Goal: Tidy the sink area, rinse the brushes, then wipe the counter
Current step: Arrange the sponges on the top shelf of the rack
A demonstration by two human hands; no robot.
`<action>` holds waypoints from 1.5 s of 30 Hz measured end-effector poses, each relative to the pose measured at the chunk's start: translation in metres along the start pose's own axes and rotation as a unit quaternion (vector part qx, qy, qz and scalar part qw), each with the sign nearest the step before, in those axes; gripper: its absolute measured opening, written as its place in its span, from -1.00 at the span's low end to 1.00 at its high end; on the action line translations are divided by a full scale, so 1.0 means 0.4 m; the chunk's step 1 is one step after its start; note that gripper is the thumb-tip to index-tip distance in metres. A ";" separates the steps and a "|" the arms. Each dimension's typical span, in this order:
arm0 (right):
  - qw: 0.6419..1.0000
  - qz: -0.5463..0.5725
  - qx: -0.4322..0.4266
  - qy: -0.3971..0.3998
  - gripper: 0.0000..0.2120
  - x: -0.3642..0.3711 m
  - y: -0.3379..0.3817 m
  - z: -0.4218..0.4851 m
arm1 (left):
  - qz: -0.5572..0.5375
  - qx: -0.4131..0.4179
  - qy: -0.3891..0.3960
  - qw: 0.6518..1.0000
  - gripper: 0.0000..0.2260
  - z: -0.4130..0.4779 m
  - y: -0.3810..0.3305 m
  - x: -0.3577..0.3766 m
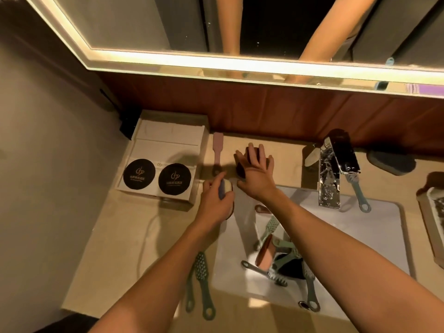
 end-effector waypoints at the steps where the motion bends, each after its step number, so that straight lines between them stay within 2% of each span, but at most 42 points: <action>1: 1.000 -0.017 0.001 0.006 -0.18 0.005 -0.003 0.006 | -0.001 -0.005 -0.005 1.000 -0.53 0.000 -0.002 -0.003; 6: 0.998 -0.044 0.018 -0.039 -0.22 0.007 -0.025 -0.001 | 0.039 -0.012 -0.029 0.999 -0.70 -0.002 0.001 -0.008; 10: 0.995 -0.044 0.019 -0.083 -0.40 0.008 -0.019 -0.030 | 0.083 0.007 -0.023 0.996 -0.67 -0.001 0.012 -0.007; 13: 0.995 -0.029 0.023 -0.090 -0.38 0.011 -0.025 -0.071 | 0.073 0.016 -0.027 0.997 -0.69 -0.006 0.010 -0.002; 16: 0.992 0.043 0.055 -0.102 -0.41 0.002 -0.047 -0.129 | 0.035 0.026 -0.026 0.999 -0.76 -0.020 -0.001 0.007; 22: 0.965 0.227 0.111 -0.070 -0.75 -0.013 -0.098 -0.251 | 0.041 0.039 -0.034 0.998 -0.96 -0.071 -0.040 0.041; 25: 0.950 0.270 0.151 -0.048 -0.73 -0.017 -0.117 -0.296 | 0.067 0.052 -0.021 0.996 -0.82 -0.093 -0.063 0.079; 29: 0.953 0.253 0.143 -0.084 -0.59 -0.077 -0.139 -0.367 | 0.048 0.061 -0.032 0.997 -0.60 -0.135 -0.109 0.132; 32: 0.950 0.250 0.146 -0.115 -0.50 -0.123 -0.177 -0.427 | 0.034 0.065 -0.026 0.997 -0.50 -0.175 -0.163 0.190; 35: 0.951 0.238 0.161 -0.110 -0.40 -0.129 -0.205 -0.455 | 0.047 0.034 -0.021 0.998 -0.45 -0.193 -0.185 0.222; 37: 0.952 0.237 0.163 -0.109 -0.39 -0.130 -0.214 -0.457 | 0.056 0.047 -0.017 0.997 -0.41 -0.190 -0.189 0.229; 40: 0.943 0.260 0.157 -0.135 -0.47 -0.167 -0.256 -0.496 | 0.060 0.092 0.010 0.994 -0.43 -0.222 -0.230 0.275; 45: 0.941 0.242 0.157 -0.176 -0.46 -0.219 -0.314 -0.548 | 0.044 0.121 0.039 0.991 -0.56 -0.253 -0.295 0.346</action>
Point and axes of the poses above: each hand's wrist, its own z-axis towards the middle knuckle, its own x-axis out of the palm, y = z × x, the point moved 5 cm from there along z, towards the middle knuckle, and after that the axes turned 6 degrees about x, right-handed, at the moved point
